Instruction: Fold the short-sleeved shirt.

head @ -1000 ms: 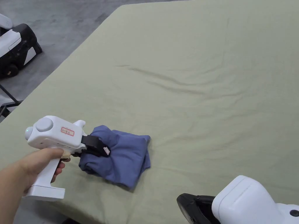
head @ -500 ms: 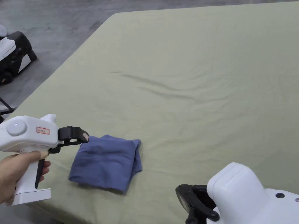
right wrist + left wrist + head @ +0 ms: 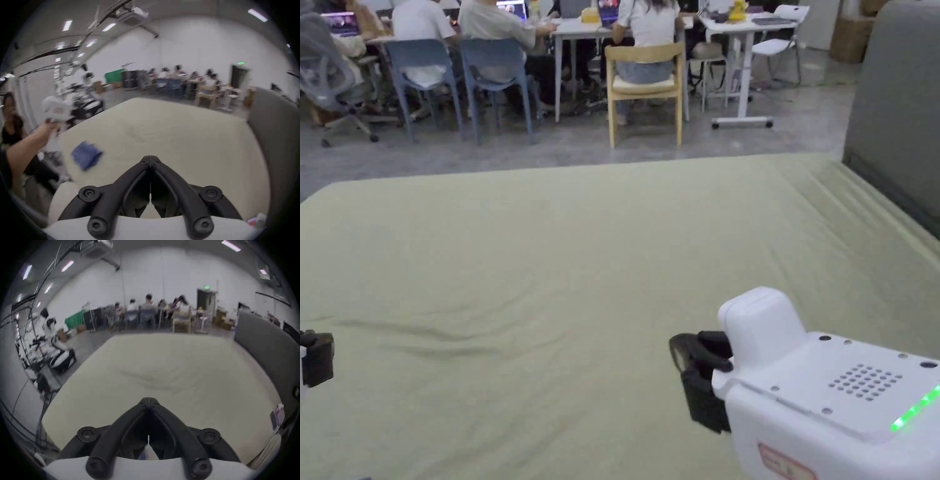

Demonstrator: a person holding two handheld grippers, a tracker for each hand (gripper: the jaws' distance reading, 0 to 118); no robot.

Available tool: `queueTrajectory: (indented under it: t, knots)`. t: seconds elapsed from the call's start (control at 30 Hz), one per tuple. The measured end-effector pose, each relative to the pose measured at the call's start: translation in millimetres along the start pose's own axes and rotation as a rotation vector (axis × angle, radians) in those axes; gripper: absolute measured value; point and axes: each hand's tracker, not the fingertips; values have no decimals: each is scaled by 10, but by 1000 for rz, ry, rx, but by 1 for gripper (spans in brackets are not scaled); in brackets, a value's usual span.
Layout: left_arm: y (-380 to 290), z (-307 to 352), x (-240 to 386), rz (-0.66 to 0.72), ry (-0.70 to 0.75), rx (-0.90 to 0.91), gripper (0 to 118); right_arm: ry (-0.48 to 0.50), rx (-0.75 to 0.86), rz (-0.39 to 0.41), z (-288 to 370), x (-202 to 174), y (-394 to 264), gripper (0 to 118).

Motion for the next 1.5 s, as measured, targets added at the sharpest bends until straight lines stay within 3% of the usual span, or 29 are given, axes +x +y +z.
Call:
queueTrajectory:
  t: [0.1,0.2,0.37,0.47,0.6,1.27,1.33,1.37,1.5]
  knots:
    - [332,32,642,51,-107,98,0,-207,96,-58,250,642,286,2]
    - [501,95,1186,71,-123,131,0,-383,160,-29,460,1016,522,2]
    - [726,257,1825,27,-170,237,0,-476,222,-111,613,1267,712,2]
    - [743,488,1900,139,-230,298,0,-426,201,-113,506,1205,729,2]
    - [755,707,1867,63,-113,305,0,-389,185,-75,377,1048,668,2]
    - [850,1014,1597,64,-73,352,0,-363,211,-82,357,879,827,4]
    - [860,1029,1582,63,-69,359,0,-361,224,-87,372,873,846,10]
    - [866,1036,1574,65,-66,364,0,-353,225,-92,382,871,861,19]
    - [895,1068,1552,61,-57,372,0,-348,236,-100,395,861,878,21]
